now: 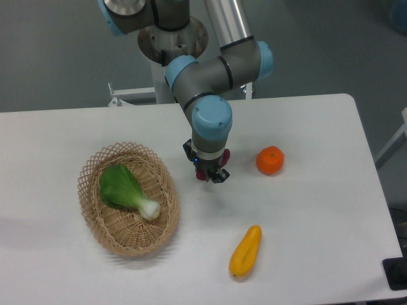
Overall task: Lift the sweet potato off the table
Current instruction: 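Lift the sweet potato and carry it up past the orange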
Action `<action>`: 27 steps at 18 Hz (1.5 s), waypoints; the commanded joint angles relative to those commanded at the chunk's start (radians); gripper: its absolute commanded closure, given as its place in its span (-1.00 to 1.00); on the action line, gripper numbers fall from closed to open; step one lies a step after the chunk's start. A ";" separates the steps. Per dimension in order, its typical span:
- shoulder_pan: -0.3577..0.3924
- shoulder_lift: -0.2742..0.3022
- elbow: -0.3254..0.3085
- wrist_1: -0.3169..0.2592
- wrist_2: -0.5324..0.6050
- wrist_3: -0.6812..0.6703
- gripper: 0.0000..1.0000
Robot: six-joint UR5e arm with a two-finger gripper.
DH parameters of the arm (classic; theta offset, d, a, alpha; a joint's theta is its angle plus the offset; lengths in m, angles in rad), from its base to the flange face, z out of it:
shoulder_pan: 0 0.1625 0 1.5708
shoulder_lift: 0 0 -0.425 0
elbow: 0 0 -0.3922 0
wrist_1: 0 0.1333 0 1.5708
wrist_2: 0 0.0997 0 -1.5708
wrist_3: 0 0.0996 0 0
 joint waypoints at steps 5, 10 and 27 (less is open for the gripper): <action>0.067 0.009 0.074 -0.009 -0.002 0.000 0.88; 0.136 -0.001 0.169 -0.089 -0.002 0.017 0.88; 0.272 -0.126 0.420 -0.222 -0.003 0.270 0.88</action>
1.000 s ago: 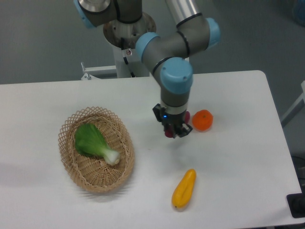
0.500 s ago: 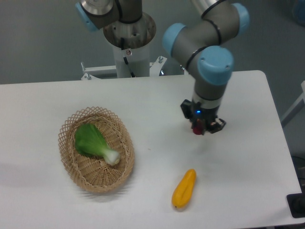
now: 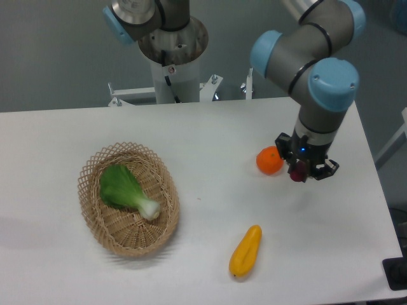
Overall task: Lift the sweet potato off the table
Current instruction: 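Lift the sweet potato and carry it up past the orange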
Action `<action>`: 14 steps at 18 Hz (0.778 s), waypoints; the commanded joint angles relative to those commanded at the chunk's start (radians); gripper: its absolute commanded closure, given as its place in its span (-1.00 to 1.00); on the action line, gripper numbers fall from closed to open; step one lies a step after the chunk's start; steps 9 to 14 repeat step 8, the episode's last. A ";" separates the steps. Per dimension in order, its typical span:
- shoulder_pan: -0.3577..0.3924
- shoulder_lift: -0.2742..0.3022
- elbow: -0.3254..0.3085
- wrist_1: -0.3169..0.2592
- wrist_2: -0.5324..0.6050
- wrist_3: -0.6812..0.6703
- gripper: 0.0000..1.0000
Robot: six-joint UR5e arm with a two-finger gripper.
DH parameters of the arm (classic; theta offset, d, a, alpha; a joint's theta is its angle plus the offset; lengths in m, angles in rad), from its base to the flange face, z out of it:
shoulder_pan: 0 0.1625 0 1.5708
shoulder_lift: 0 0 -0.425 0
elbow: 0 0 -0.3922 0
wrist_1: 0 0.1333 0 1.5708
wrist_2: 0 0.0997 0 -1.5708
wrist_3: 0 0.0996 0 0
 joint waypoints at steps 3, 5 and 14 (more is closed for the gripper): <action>0.000 -0.017 0.015 0.000 0.008 0.002 0.87; 0.000 -0.023 0.018 0.001 0.026 0.002 0.87; 0.000 -0.029 0.020 0.006 0.026 0.000 0.88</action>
